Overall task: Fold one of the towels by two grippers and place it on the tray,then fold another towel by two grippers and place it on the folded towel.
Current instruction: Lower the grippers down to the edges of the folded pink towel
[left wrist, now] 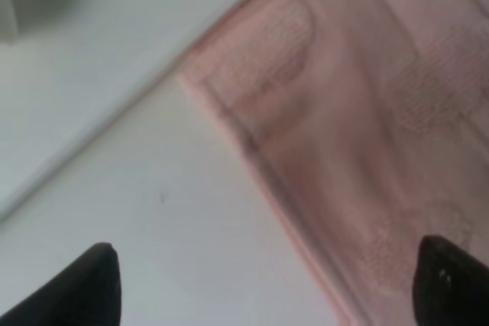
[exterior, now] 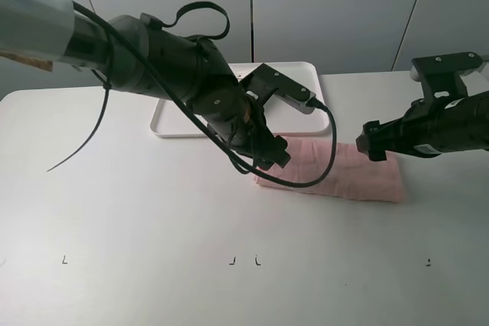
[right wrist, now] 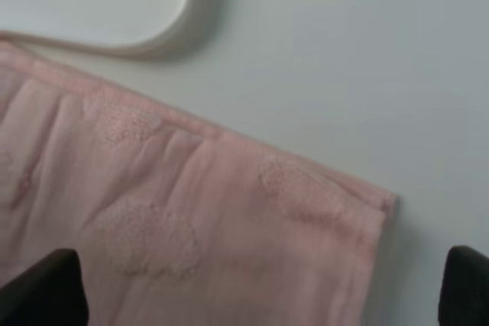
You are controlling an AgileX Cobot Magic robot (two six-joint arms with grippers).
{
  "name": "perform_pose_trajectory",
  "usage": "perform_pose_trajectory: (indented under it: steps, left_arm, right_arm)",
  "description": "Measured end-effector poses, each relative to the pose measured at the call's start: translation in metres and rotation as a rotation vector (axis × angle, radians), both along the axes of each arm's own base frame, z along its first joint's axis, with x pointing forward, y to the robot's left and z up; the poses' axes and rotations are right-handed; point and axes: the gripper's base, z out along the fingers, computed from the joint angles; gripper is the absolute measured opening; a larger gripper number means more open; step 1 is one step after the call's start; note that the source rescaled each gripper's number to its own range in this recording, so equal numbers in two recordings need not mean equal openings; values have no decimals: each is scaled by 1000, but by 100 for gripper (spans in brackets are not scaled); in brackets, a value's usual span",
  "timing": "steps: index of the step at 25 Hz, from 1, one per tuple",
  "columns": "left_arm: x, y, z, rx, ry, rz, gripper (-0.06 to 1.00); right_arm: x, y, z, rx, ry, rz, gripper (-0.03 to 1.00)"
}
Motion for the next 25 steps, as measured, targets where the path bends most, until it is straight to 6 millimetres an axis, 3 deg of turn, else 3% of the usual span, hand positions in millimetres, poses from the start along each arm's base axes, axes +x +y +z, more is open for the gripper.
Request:
perform_pose_trajectory:
  steps: [7,10,14,20,25]
  left_arm:
    - [18,2,26,14,152,118,98]
    - [27,2,22,29,232,147,98]
    - [31,3,8,84,320,178,99]
    - [34,1,9,69,325,184,99]
    - [44,-1,-4,67,356,239,99]
  right_arm:
    - [19,15,24,105,89,32,100]
    - [29,18,31,125,193,6,100]
    - [35,9,29,28,362,-61,100]
    - [35,4,31,-10,416,-129,100]
    - [33,1,31,-15,447,-144,100]
